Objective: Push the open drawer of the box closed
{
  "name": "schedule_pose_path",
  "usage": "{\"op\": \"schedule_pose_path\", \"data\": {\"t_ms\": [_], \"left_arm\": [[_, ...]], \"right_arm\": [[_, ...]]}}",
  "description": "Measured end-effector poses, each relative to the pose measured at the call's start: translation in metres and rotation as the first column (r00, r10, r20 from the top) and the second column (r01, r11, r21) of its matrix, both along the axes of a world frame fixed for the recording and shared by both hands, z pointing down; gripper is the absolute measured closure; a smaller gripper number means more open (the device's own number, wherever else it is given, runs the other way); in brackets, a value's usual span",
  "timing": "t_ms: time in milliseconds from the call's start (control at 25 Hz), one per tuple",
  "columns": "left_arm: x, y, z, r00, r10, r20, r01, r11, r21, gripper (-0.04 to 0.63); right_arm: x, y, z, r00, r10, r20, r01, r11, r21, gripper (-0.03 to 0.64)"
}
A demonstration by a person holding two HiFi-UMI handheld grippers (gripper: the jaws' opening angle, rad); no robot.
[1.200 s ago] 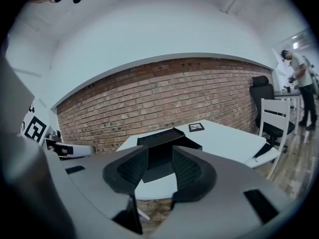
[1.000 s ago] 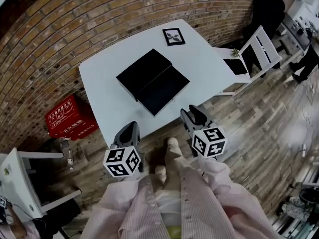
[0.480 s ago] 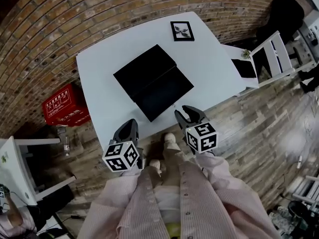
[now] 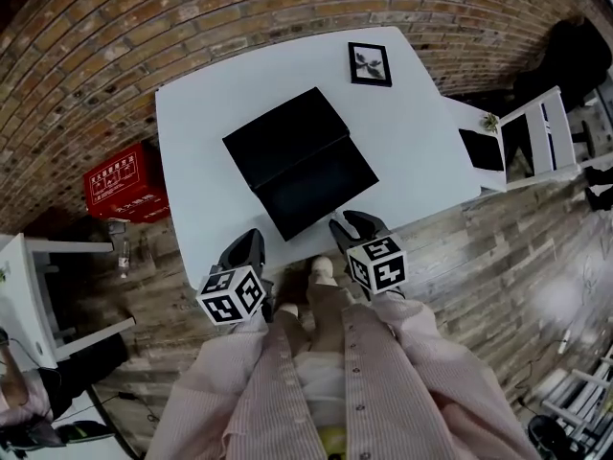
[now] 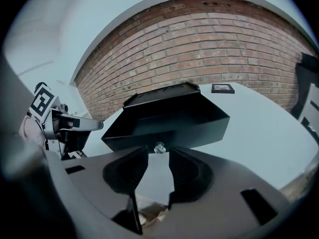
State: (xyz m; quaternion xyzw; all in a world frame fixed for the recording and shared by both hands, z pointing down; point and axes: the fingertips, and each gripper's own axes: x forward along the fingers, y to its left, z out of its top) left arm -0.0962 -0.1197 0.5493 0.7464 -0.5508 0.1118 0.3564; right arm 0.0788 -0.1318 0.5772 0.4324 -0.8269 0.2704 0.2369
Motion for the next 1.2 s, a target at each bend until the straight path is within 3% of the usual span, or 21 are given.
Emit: {"op": "schedule_pose_path", "data": {"t_ms": [440,560,1200], "left_arm": [[0.006,0.001,0.009,0.998,-0.068,-0.01,0.068,0.997,-0.029,0.6],[0.005,0.002,0.011,0.997,-0.077,-0.013,0.077,0.996,-0.035,0.6],[0.003,-0.004,0.014,1.0,-0.024,-0.021,0.022,0.998,-0.059,0.6]], "right_arm": [[-0.008,-0.004,0.014,0.996,-0.087,-0.033,0.085,0.994,-0.064,0.488],[-0.008,-0.005,0.015,0.995,-0.089,-0.051,0.086,0.994,-0.061,0.532],[-0.008,-0.007,0.014,0.997,-0.048,-0.057,0.043,0.995,-0.089,0.538]]}}
